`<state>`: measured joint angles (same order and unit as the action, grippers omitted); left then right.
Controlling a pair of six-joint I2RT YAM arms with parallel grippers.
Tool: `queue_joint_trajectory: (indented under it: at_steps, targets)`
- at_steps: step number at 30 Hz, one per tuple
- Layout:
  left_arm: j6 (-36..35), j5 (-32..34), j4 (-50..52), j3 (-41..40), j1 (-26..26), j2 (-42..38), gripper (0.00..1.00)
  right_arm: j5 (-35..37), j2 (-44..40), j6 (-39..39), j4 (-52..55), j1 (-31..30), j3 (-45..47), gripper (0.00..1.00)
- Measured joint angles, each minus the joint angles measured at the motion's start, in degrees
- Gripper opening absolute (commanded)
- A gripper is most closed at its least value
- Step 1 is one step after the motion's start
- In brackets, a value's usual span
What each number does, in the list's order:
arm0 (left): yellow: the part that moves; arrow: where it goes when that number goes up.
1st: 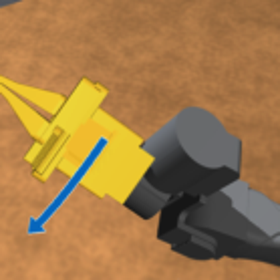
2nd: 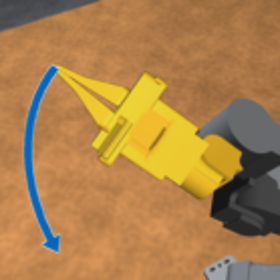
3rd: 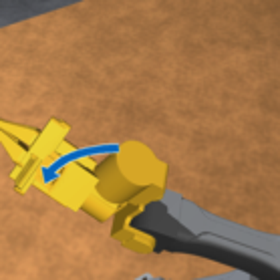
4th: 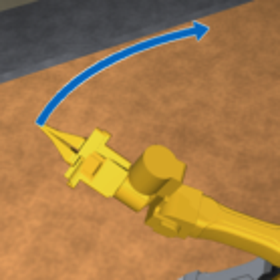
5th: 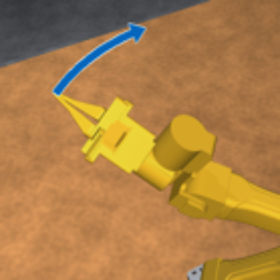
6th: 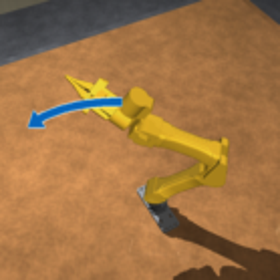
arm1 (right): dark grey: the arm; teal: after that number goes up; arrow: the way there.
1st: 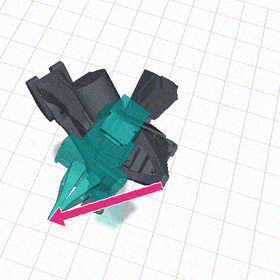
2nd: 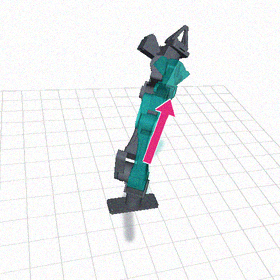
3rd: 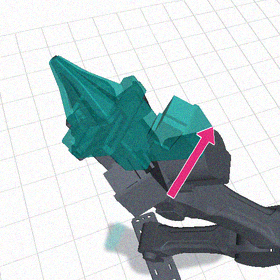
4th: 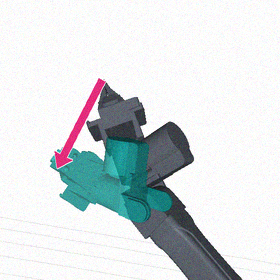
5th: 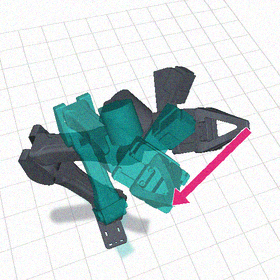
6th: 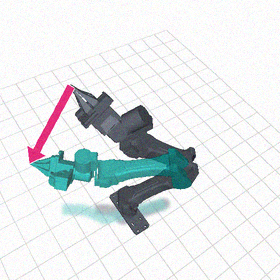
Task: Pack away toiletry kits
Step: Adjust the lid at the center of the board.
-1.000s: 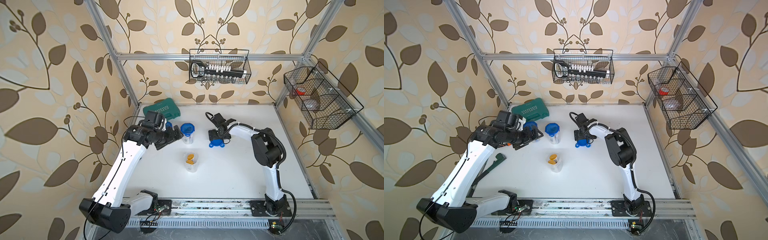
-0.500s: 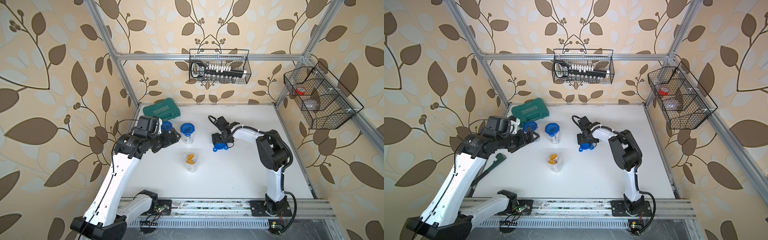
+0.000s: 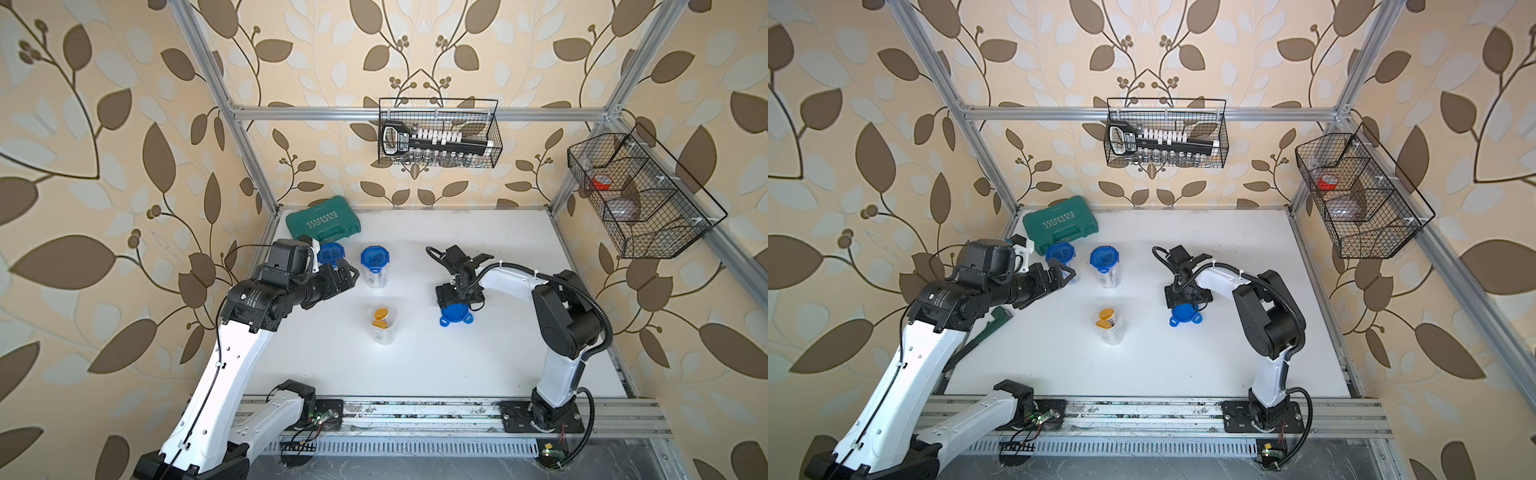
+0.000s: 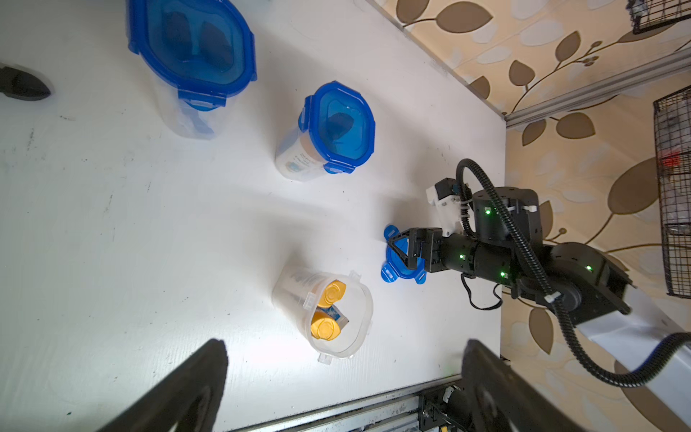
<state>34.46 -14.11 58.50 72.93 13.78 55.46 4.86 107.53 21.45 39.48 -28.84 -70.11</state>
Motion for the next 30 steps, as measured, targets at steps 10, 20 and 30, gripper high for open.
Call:
queue_joint_trajectory:
  at_steps: [10,20,30]
  targets:
    - [0.04,1.16,2.82,1.31,0.00,1.79,0.99,0.87,-0.02,-0.42,1.60,-0.02,-0.83,1.00]
    - [0.31,0.76,2.82,0.79,0.00,-0.59,0.99,0.94,-0.37,1.27,1.64,-2.71,-0.83,1.00]
    - [0.28,-0.44,2.75,0.79,0.00,-1.42,0.99,1.81,-4.52,4.83,1.57,-3.19,4.24,1.00]
